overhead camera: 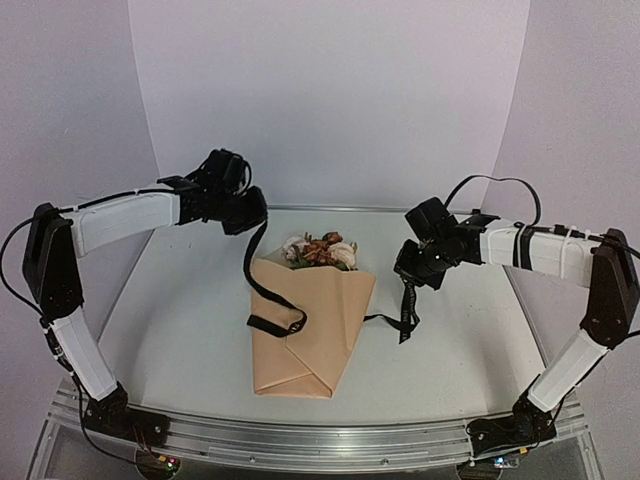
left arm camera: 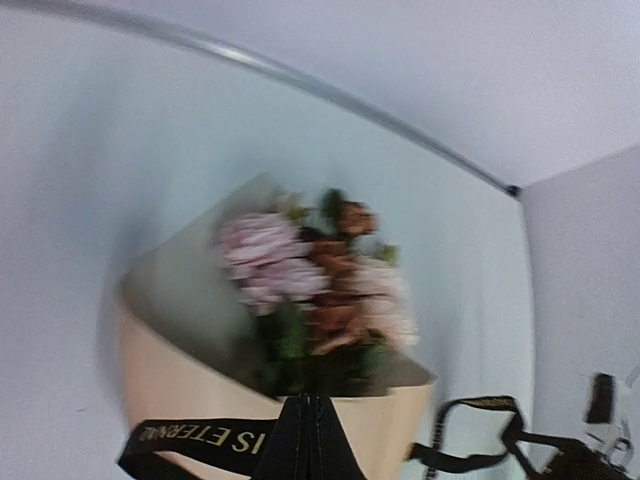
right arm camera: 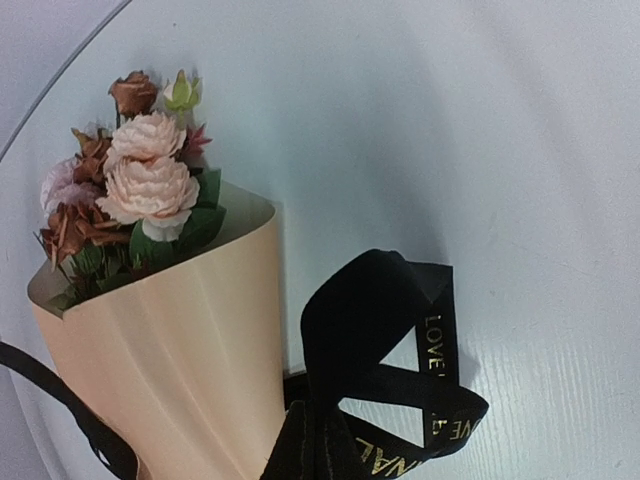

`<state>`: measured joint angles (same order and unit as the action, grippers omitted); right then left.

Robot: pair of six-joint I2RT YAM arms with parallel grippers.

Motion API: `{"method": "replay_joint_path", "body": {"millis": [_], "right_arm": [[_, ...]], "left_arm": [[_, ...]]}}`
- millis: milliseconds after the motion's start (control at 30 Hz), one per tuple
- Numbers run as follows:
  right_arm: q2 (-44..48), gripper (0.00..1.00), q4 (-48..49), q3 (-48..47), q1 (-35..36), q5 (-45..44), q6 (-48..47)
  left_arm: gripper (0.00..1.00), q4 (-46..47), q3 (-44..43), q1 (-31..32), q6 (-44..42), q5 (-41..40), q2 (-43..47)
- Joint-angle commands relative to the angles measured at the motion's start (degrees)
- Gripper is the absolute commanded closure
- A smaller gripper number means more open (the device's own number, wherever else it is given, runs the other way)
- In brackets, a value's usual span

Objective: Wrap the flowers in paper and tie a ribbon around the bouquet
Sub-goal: Place the left side of the ribbon on the folded bouquet.

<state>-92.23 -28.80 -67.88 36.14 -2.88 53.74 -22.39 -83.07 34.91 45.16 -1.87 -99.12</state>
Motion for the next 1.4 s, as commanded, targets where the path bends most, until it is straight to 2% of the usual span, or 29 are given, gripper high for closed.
{"method": "replay_joint_path", "body": {"millis": [0, 133, 300, 400, 600, 800, 1000, 1133, 1233, 1367], "right_arm": [[-0.5, 1.0, -0.4, -0.7, -3.0, 0.2, 0.8], [-2.0, 1.0, -0.2, -1.1, -5.0, 2.4, 1.0], [-3.4, 1.0, -0.1, -1.6, -6.7, 3.3, 1.2], [-4.3, 1.0, 0.3, -1.5, -9.0, 5.8, 1.9], [-5.6, 1.0, 2.0, -0.5, -10.5, 8.8, 3.0], [-2.1, 0.89, 7.0, 5.2, -10.6, 9.7, 3.7], [-1.3, 0.93, 9.9, 7.4, -10.7, 9.9, 3.2], [-4.3, 0.96, 9.9, 4.9, -11.2, 11.4, 2.8], [-7.2, 0.98, 9.9, 2.0, -12.0, 13.7, 2.9], [-9.6, 0.99, 9.8, -1.4, -12.9, 15.4, 2.3]], "left_arm": [[1.0, 2.1, -15.9, 8.8, -3.0, 7.5, -5.3], [1.0, 1.0, -27.1, 14.2, -3.7, 12.3, -11.7], [1.0, -0.7, -35.3, 18.3, -6.9, 18.4, -17.2], [1.0, -0.5, -37.4, 18.4, -8.3, 21.1, -18.7], [1.0, 2.2, -44.5, 19.0, -9.0, 31.8, -24.5], [1.0, 1.8, -46.0, 18.2, -9.0, 29.6, -26.2], [1.0, 2.3, -51.3, 15.4, -5.8, 36.0, -30.8], [1.0, 8.0, -47.5, 15.4, -6.6, 43.9, -30.9], [1.0, 8.3, -45.3, 15.4, -7.6, 49.2, -31.2], [1.0, 11.1, -31.7, 16.9, -9.3, 51.5, -25.7]]}}
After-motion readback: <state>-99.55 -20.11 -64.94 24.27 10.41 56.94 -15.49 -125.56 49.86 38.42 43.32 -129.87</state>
